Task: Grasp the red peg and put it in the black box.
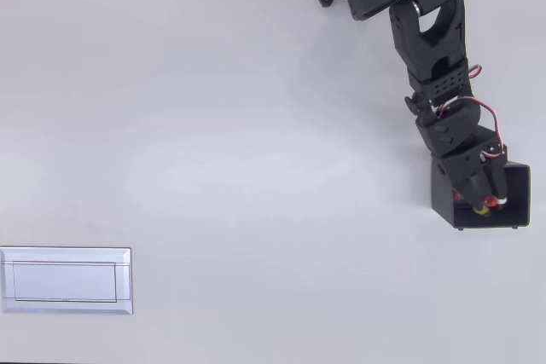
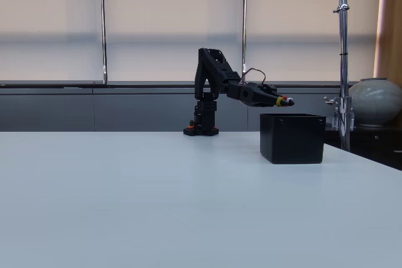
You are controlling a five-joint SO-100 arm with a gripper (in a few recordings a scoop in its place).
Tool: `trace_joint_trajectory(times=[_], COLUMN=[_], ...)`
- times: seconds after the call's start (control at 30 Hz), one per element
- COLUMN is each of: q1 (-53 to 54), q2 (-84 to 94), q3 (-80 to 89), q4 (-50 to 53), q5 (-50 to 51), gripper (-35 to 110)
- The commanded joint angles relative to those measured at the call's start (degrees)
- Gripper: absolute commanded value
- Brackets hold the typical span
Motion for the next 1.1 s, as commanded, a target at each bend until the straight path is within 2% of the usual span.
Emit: trace_joint_trajectory(times=[0.0,0.37,0.67,0.93,1.07], q1=[-0.35,0.26,3.08,6.68,10.2], q2=[-0.18,-3.16,-12.39,-25.22,-33.57], q3=[2.64,0.53,-2.9,-10.28,-14.06], q4=[-2.29,-2.37,-2.11,-1.85,3.52], q5=[-0.7,-1.32,-4.31,-6.24,-7.56], gripper=[23,25,23,5,0])
